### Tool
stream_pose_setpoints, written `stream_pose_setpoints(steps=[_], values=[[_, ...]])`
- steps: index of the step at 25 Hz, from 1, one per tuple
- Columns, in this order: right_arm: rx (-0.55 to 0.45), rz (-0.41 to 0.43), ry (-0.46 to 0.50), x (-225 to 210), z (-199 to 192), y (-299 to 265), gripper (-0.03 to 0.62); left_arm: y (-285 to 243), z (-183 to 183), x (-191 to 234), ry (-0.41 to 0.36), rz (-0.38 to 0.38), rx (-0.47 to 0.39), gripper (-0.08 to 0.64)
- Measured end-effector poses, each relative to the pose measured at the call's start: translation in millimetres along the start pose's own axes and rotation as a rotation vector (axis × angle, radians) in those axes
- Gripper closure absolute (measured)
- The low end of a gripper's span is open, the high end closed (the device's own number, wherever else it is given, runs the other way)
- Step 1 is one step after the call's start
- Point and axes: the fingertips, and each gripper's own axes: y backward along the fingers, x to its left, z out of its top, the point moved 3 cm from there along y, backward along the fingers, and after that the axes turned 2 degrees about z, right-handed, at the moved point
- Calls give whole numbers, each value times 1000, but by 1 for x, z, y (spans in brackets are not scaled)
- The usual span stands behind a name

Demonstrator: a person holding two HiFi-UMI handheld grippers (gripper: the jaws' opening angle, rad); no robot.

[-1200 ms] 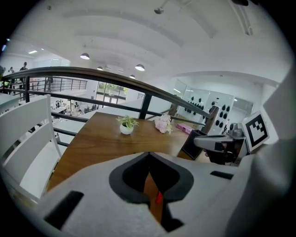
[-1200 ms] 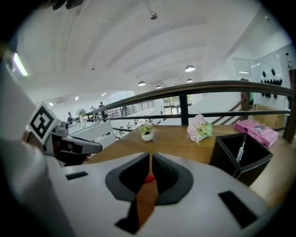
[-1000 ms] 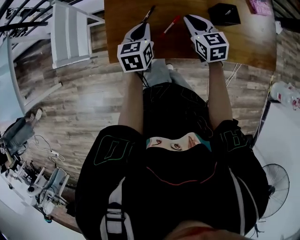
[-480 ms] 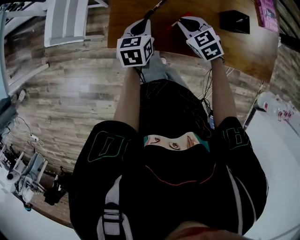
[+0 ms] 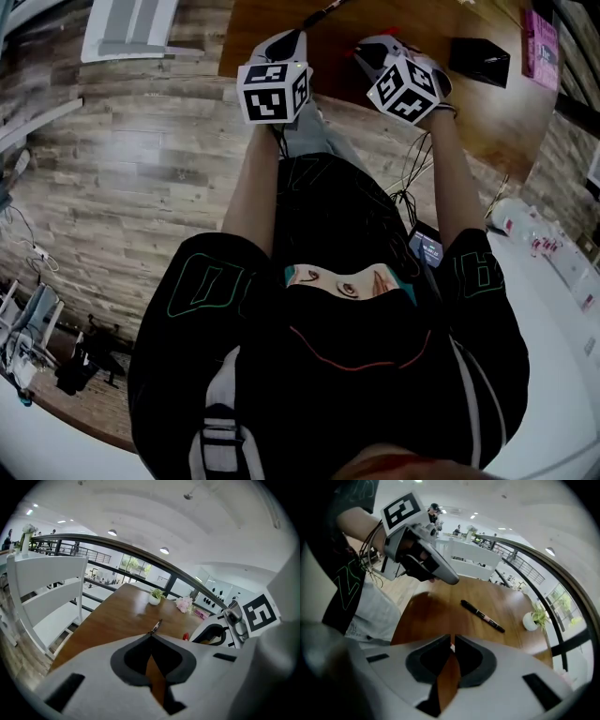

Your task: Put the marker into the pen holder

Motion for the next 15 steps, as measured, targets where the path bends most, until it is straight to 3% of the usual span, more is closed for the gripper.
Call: stream_pose_setpoints(steps=[7,15], values=[[149,86,267,10,0,-15,546,2,-1,7,26,8,-12,551],[269,148,454,19,-6,-26,540,8,-4,15,48,21,-24,551]])
